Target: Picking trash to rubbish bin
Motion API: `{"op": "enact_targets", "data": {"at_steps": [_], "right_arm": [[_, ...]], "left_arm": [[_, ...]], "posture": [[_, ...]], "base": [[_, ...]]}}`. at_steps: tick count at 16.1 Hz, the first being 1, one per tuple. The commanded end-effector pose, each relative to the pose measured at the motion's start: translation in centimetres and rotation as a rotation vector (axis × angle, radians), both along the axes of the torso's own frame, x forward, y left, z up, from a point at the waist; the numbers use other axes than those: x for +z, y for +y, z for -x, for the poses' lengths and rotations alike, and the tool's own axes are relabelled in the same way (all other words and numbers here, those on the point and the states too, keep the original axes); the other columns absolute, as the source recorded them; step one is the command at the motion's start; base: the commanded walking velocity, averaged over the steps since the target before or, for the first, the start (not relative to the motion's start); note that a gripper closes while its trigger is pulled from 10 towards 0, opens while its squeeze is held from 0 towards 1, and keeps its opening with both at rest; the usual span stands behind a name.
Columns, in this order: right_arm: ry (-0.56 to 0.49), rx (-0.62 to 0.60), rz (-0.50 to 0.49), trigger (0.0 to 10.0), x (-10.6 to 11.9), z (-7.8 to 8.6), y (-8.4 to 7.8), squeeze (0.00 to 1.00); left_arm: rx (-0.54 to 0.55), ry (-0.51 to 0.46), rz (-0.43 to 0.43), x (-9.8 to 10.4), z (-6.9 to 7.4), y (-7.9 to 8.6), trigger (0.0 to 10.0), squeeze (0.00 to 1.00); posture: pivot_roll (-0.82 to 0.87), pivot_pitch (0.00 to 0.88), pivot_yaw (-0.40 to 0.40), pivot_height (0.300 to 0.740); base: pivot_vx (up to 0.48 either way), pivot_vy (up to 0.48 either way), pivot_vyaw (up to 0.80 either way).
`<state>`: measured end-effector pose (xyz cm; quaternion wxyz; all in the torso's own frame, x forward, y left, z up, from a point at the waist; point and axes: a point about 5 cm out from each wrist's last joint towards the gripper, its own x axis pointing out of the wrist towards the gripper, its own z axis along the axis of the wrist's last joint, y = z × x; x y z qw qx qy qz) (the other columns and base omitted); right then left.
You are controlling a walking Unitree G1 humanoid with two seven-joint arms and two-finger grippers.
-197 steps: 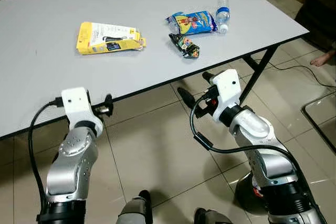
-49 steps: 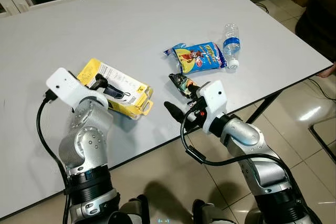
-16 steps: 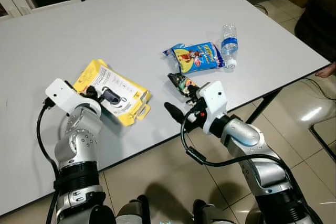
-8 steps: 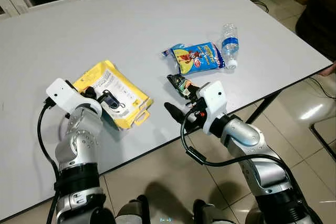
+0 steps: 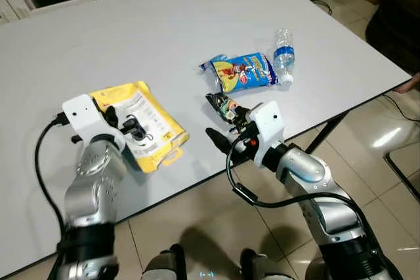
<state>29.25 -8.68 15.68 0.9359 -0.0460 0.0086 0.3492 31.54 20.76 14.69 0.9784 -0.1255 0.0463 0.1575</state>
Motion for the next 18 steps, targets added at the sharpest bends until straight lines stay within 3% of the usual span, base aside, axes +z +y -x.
{"op": "enact_targets", "data": {"at_steps": [1, 5, 10, 15, 18], "right_arm": [[-0.007, -0.018, -0.016, 10.0, 0.2, 0.0, -0.2, 0.0], [-0.011, -0.04, -0.034, 10.0, 0.3, -0.2, -0.3, 0.0], [-0.016, -0.067, -0.042, 10.0, 0.4, -0.5, -0.5, 0.0], [-0.024, -0.079, -0.045, 10.0, 0.5, -0.7, -0.6, 0.0], [-0.03, -0.106, -0.048, 10.0, 0.6, -0.9, -0.9, 0.0]], "left_arm": [[-0.001, 0.046, -0.089, -0.8, 0.8, 0.5, 0.0, 0.0], [-0.011, 0.02, -0.189, -0.6, 1.9, 0.9, 0.0, 0.0], [-0.02, -0.181, -0.428, 4.3, 2.1, 0.1, 0.0, 0.0], [-0.062, -0.299, -0.511, 6.3, 2.3, -0.8, 0.0, 0.0], [-0.101, -0.314, -0.519, 6.1, 2.8, -1.3, 0.0, 0.0]], "posture": [[-0.09, 0.183, 0.027, 0.74], [-0.09, 0.183, 0.027, 0.74], [-0.08, 0.181, 0.03, 0.74], [-0.08, 0.18, 0.03, 0.74], [-0.08, 0.18, 0.03, 0.74]], "base": [[0.0, 0.0, 0.0], [0.0, 0.0, 0.0], [0.0, 0.0, 0.0], [0.0, 0.0, 0.0], [0.0, 0.0, 0.0]]}}
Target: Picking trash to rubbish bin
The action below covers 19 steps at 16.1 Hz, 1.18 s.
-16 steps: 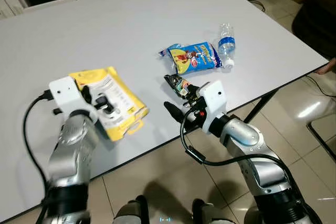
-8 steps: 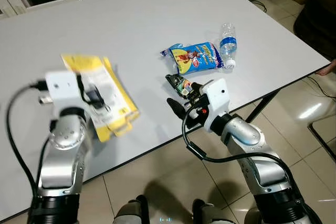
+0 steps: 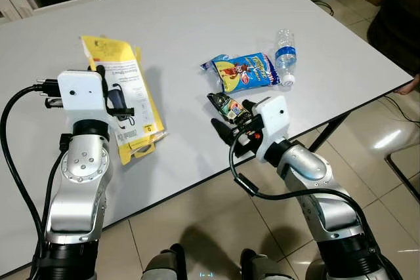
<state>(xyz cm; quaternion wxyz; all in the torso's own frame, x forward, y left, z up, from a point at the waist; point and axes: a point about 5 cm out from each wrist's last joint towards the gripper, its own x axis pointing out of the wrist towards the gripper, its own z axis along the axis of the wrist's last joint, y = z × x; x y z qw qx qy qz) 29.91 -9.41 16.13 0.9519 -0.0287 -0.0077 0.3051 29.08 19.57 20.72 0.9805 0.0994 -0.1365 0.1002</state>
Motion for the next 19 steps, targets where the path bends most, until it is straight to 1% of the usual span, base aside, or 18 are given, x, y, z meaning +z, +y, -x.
{"op": "enact_targets", "data": {"at_steps": [1, 2, 3, 4, 5, 7, 10, 11, 12, 16, 19], "right_arm": [[-0.007, -0.022, -0.003, 10.0, 0.2, -0.3, -0.3, 0.0], [-0.005, -0.035, -0.001, 10.0, 0.1, -0.4, -0.4, 0.0], [-0.001, -0.044, 0.001, 10.0, 0.1, -0.5, -0.5, 0.0], [0.003, -0.05, 0.0, 10.0, 0.0, -0.6, -0.6, 0.0], [0.009, -0.054, 0.0, 10.0, -0.1, -0.6, -0.6, 0.0], [0.012, -0.054, 0.0, 10.0, -0.1, -0.7, -0.5, 0.0], [0.015, -0.061, 0.006, 10.0, -0.1, -0.7, -0.7, 0.0], [0.016, -0.062, 0.007, 10.0, -0.2, -0.7, -0.8, 0.0], [0.017, -0.06, 0.008, 10.0, -0.2, -0.7, -0.7, 0.0], [0.026, -0.046, 0.013, 10.0, -0.4, -0.7, -0.7, 0.0], [0.037, -0.043, 0.013, 10.0, -0.5, -0.7, -1.0, 0.0]], "left_arm": [[-0.014, 0.002, -0.023, -0.2, 0.5, -0.1, 0.0, 0.0], [-0.016, 0.016, -0.026, -0.5, 0.7, -0.2, 0.4, 0.0], [-0.017, 0.027, -0.025, -0.8, 0.9, -0.2, 1.6, 0.0], [-0.015, 0.036, -0.025, -1.0, 1.0, -0.3, 3.5, 0.0], [-0.012, 0.045, -0.016, -1.3, 1.1, -0.3, 3.8, 0.0], [-0.009, 0.046, -0.007, -1.3, 0.9, -0.4, 3.6, 0.0], [0.011, 0.059, 0.014, -1.5, 0.7, 0.1, 3.9, 0.0], [0.013, 0.06, 0.015, -1.5, 0.7, 0.1, 4.4, 0.0], [0.018, 0.063, 0.014, -1.5, 0.7, 0.2, 4.7, 0.0], [0.07, 0.049, -0.002, -0.9, 0.4, 1.4, 4.7, 0.0], [0.103, 0.053, 0.003, -0.9, 0.6, 2.1, 4.8, 0.0]], "posture": [[-0.08, 0.18, 0.03, 0.74], [-0.08, 0.18, 0.03, 0.74], [-0.08, 0.18, 0.03, 0.74], [-0.07, 0.183, 0.032, 0.74], [-0.07, 0.183, 0.032, 0.74], [-0.07, 0.183, 0.032, 0.74], [-0.08, 0.186, 0.029, 0.74], [-0.08, 0.186, 0.029, 0.74], [-0.08, 0.187, 0.029, 0.74], [-0.07, 0.191, 0.03, 0.74], [-0.07, 0.201, 0.03, 0.74]], "base": [[0.0, 0.0, 0.0], [0.0, 0.0, 0.0], [0.0, 0.0, 0.0], [0.0, 0.0, -0.42], [0.0, 0.0, -0.6], [0.0, 0.0, -0.68], [0.0, 0.0, -0.68], [0.0, 0.0, -0.61], [0.0, 0.0, 0.0], [0.0, 0.0, 0.0], [0.0, 0.0, 0.0]]}}
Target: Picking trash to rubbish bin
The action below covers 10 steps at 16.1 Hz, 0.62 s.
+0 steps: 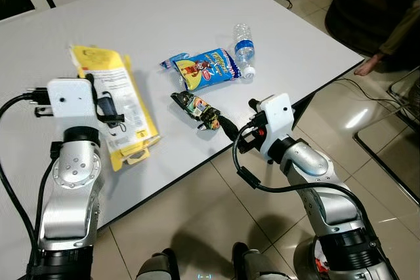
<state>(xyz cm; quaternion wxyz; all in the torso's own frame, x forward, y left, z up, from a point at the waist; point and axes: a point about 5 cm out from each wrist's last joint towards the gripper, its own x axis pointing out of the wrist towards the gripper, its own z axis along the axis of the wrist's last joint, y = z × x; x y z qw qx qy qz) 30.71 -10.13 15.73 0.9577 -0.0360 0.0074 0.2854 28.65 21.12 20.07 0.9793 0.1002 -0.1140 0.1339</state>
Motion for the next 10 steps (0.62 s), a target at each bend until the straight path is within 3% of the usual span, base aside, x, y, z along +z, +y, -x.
{"op": "enact_targets", "data": {"at_steps": [1, 5, 8, 9, 10], "right_arm": [[0.019, 0.004, -0.007, 10.0, -0.2, 0.1, -0.2, 0.0], [0.038, 0.03, -0.008, 10.0, -0.4, -0.2, 0.0, 0.0], [0.04, 0.036, -0.009, 10.0, -0.4, -0.9, 0.0, 0.0], [0.046, 0.059, -0.008, 10.0, -0.3, -1.5, 0.3, 0.0], [0.054, 0.075, -0.006, 10.0, -0.4, -1.9, 0.5, 0.0]], "left_arm": [[0.042, 0.022, -0.004, -0.3, 0.2, 0.7, 4.4, 0.0], [0.08, 0.037, -0.017, -0.1, 0.5, 2.0, 4.3, 0.0], [0.082, 0.092, -0.088, -0.3, 1.1, 3.6, 3.6, 0.0], [0.08, 0.139, -0.121, -0.6, 1.6, 4.9, 3.4, 0.0], [0.08, 0.152, -0.138, -0.5, 1.8, 4.8, 3.1, 0.0]], "posture": [[-0.07, 0.205, 0.03, 0.74], [-0.04, 0.234, 0.036, 0.74], [-0.02, 0.255, 0.047, 0.74], [-0.01, 0.266, 0.05, 0.74], [0.0, 0.267, 0.052, 0.74]], "base": [[0.0, 0.0, 0.0], [0.0, 0.0, 0.0], [0.0, 0.0, 0.0], [0.0, 0.0, 0.0], [0.0, 0.0, 0.0]]}}
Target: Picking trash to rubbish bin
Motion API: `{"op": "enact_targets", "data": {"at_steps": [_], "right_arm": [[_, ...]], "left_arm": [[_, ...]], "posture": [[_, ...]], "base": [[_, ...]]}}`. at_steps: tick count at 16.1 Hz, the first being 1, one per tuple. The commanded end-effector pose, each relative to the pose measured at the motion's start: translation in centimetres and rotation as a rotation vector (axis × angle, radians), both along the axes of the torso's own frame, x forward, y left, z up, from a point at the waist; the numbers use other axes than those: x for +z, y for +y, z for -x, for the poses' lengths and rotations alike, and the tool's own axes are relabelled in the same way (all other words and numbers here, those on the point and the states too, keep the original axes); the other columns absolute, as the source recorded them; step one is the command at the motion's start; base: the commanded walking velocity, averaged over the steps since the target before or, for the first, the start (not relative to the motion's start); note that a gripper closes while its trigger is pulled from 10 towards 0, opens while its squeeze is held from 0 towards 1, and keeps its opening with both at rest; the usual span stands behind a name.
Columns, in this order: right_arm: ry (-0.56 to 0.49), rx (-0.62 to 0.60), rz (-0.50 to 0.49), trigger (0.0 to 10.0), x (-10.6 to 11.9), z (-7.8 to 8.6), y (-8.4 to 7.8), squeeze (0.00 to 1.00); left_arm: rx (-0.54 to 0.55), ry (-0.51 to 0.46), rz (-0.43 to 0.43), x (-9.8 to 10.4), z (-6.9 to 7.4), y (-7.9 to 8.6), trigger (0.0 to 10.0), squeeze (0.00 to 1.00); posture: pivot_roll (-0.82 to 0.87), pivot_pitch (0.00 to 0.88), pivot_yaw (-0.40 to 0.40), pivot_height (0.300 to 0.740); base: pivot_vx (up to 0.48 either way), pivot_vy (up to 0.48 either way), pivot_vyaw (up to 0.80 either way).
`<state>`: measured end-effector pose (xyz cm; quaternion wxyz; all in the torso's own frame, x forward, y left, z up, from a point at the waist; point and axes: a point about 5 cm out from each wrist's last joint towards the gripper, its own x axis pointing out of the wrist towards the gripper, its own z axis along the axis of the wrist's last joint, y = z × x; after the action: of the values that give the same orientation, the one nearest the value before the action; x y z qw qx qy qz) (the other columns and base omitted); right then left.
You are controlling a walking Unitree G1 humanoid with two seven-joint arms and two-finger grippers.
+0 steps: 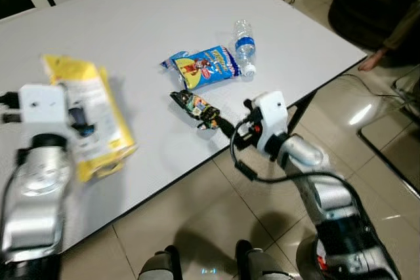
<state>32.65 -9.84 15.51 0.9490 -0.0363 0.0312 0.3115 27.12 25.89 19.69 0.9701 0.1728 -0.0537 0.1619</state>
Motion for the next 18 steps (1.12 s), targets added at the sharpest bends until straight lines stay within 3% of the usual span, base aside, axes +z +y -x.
{"op": "enact_targets", "data": {"at_steps": [1, 3, 6, 7, 8, 11, 14, 18], "right_arm": [[0.014, 0.032, -0.016, 10.0, -0.2, -0.4, 0.3, 0.0], [0.01, 0.042, -0.01, 10.0, 0.0, -1.2, 0.5, 0.0], [0.003, 0.048, -0.016, 10.0, 0.2, -1.8, 0.5, 0.0], [0.002, 0.052, -0.017, 10.0, 0.1, -2.0, 0.5, 0.0], [0.002, 0.056, -0.019, 10.0, 0.1, -2.1, 0.5, 0.0], [0.024, 0.085, -0.043, 10.0, -0.2, -2.3, 0.5, 0.0], [0.088, 0.146, -0.088, 10.0, -0.6, -2.6, 1.0, 0.0], [0.119, 0.187, -0.063, 10.0, -1.7, -2.5, 1.8, 0.0]], "left_arm": [[-0.004, 0.035, -0.04, -0.1, 0.3, 0.5, 3.0, 0.0], [-0.017, 0.063, -0.078, -0.1, 0.6, 1.8, 2.9, 0.0], [-0.108, 0.142, -0.115, -0.3, 0.8, 2.0, 2.6, 0.0], [-0.121, 0.163, -0.118, -0.4, 1.0, 2.1, 1.5, 0.0], [-0.122, 0.166, -0.119, -0.4, 1.1, 2.3, 1.5, 0.0], [-0.214, 0.205, -0.122, -0.6, 1.1, 1.3, 1.6, 0.0], [-0.236, 0.213, -0.09, -1.1, 1.2, 0.6, 1.2, 0.0], [-0.261, 0.224, -0.071, -1.3, 1.4, 0.1, 0.7, 0.0]], "posture": [[0.01, 0.274, 0.053, 0.74], [0.01, 0.274, 0.053, 0.74], [0.04, 0.277, 0.052, 0.74], [0.04, 0.28, 0.054, 0.74], [0.04, 0.28, 0.054, 0.74], [0.05, 0.286, 0.056, 0.74], [0.05, 0.288, 0.054, 0.74], [0.06, 0.292, 0.051, 0.74]], "base": [[0.0, 0.0, 0.0], [0.0, 0.0, 0.0], [0.0, 0.0, 0.0], [0.0, 0.0, 0.0], [0.0, 0.0, 0.0], [0.0, 0.0, 0.0], [0.0, 0.0, 0.0], [0.0, 0.0, 0.0]]}}
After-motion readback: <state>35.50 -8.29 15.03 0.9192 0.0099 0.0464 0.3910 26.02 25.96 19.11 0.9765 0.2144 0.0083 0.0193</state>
